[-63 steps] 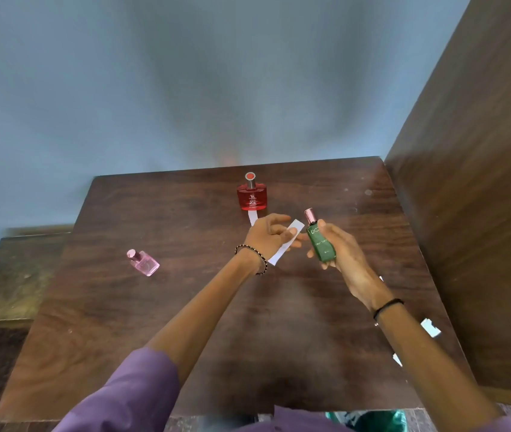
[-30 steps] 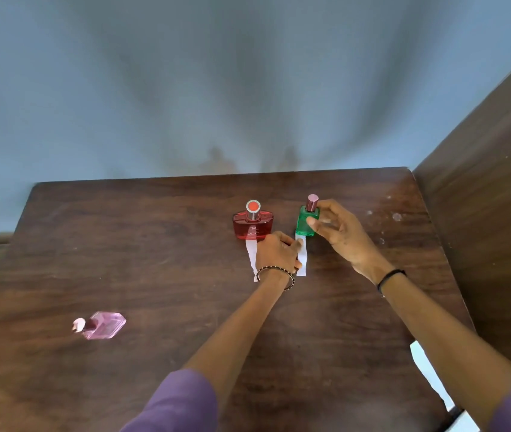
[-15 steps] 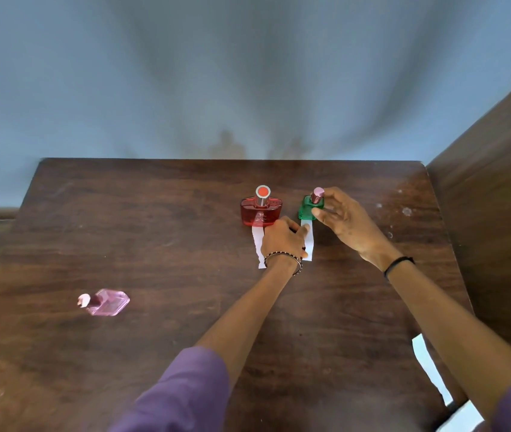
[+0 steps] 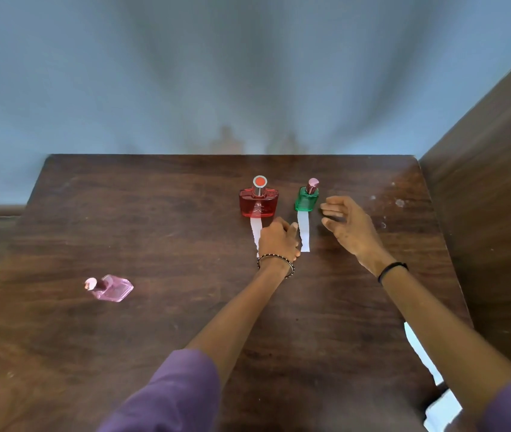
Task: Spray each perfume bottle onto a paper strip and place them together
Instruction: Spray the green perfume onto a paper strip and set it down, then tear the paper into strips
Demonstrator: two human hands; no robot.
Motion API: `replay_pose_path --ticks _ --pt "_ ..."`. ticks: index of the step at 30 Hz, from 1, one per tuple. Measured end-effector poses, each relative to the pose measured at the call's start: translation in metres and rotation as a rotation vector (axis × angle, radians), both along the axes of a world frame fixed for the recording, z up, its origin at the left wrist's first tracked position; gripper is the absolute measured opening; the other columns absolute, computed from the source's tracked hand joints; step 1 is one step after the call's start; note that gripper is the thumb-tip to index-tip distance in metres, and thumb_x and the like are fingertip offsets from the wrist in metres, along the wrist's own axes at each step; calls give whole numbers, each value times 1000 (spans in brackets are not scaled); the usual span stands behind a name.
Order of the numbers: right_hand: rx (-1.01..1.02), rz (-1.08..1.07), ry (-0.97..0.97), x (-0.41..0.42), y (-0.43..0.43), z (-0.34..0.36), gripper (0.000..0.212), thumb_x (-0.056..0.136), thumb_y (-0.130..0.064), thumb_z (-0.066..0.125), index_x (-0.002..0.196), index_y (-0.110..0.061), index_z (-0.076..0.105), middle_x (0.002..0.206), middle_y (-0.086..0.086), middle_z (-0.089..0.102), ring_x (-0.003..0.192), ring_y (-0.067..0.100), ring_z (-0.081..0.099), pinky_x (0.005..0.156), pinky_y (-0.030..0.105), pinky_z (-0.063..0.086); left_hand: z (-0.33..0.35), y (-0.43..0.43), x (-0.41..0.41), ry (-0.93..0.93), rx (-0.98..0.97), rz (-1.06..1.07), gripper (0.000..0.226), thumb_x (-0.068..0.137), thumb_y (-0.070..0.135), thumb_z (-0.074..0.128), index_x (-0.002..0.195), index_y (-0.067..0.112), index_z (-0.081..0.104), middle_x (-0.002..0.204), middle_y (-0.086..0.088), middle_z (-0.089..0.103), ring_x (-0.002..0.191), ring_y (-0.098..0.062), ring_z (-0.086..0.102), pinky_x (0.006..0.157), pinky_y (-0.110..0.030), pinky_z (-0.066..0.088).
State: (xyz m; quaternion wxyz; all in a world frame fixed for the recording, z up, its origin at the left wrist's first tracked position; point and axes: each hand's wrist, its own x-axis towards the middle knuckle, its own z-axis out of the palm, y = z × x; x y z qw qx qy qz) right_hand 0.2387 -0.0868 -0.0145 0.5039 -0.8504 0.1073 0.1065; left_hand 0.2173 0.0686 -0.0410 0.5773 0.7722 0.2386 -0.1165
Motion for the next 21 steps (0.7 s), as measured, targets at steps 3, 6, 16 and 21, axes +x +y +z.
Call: replay_pose_path --ticks 3,6,16,21 --pt "-45 -61 2 -15 0 -3 39 90 1 74 126 -8 62 118 4 74 109 15 69 104 34 52 1 2 -12 -1 22 -27 27 94 22 63 70 17 51 56 -5 62 42 -23 58 41 -28 51" --pt "-59 -83 14 -34 3 -6 40 85 0 80 122 -7 64 111 6 75 99 15 71 93 25 55 4 5 -27 4 79 -74 22 89 22 70 74 16 54 66 -10 68 45 -24 63 54 -38 58" --pt "-168 -35 25 -93 24 -8 26 89 -10 77 112 -13 68 100 -2 73 75 2 61 62 2 45 20 30 -91 63 347 -249 14 88 34 65 80 24 60 72 5 75 57 -14 72 76 -30 58" --pt "-174 22 28 -122 41 -10 20 90 -11 77 109 -15 68 92 -8 69 78 4 64 60 0 44 22 56 -131 77 382 -218 13 89 36 62 81 27 61 67 10 74 54 -8 70 66 -21 50"
